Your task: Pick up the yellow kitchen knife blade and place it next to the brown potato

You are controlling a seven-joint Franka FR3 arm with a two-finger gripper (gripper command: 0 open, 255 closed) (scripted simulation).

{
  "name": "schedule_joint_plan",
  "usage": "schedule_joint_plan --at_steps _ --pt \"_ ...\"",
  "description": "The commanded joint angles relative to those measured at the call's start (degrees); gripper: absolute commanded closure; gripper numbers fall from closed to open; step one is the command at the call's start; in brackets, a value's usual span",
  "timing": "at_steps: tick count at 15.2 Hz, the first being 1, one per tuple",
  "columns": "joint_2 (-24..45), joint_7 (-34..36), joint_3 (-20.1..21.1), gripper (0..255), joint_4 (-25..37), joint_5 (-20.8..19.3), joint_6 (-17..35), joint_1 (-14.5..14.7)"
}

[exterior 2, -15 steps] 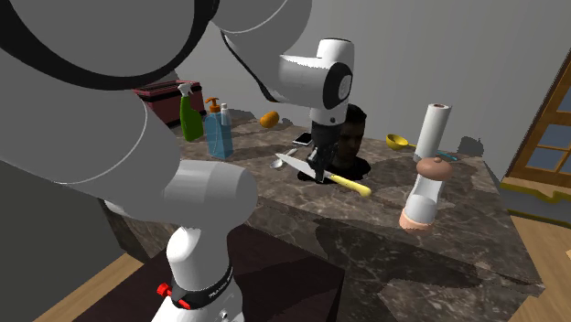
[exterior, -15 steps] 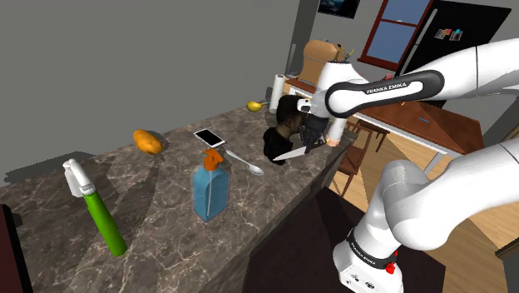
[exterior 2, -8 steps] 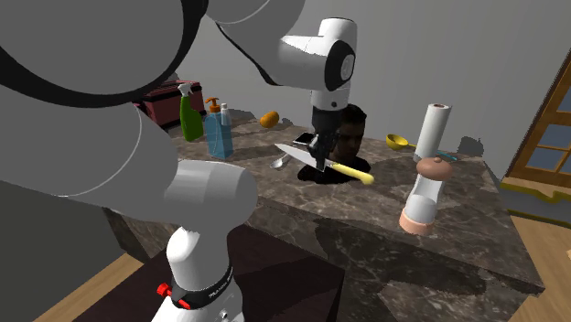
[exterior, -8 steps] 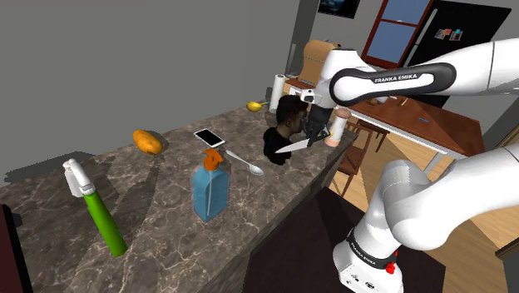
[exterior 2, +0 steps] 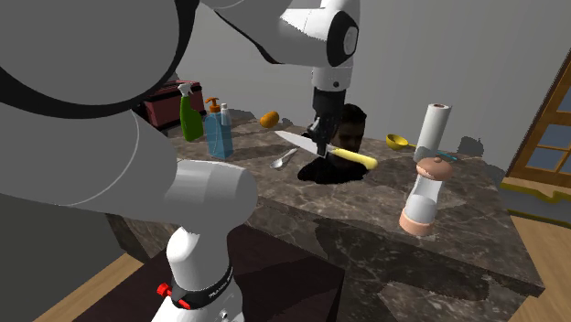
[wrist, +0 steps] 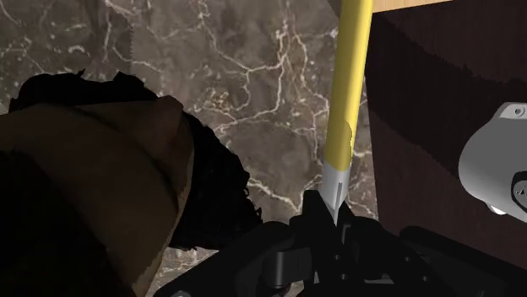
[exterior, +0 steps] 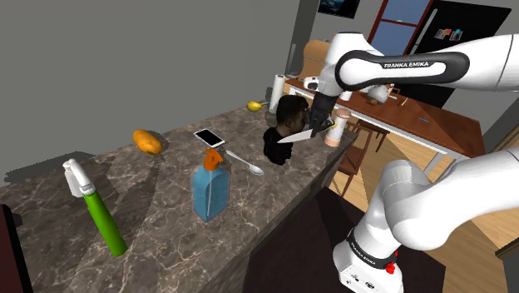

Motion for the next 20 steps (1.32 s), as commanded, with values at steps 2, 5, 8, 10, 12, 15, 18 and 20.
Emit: schedule_joint_plan --at_steps 2,5,8,10,12,15,18,20 --pt "-0.4 0.0 0.8 255 1.6 0.5 -2.1 0.1" --pt "3.6 2.9 2.2 255 3.2 3.2 0.0 3.4" --pt "8.0 5.5 3.4 255 5.4 5.9 1.9 6.7" --pt "11.1 6.9 4.1 255 7.2 7.7 3.0 8.7" --pt "14.4 8.1 4.7 255 9.3 9.6 4.0 10.7" --pt "19.6 9.6 5.4 255 12.9 12.5 5.2 13.5" --pt "25.1 10.7 5.9 255 17.1 15.5 5.9 16.1" --pt "28.8 11.2 6.3 255 20.2 17.6 6.1 17.5"
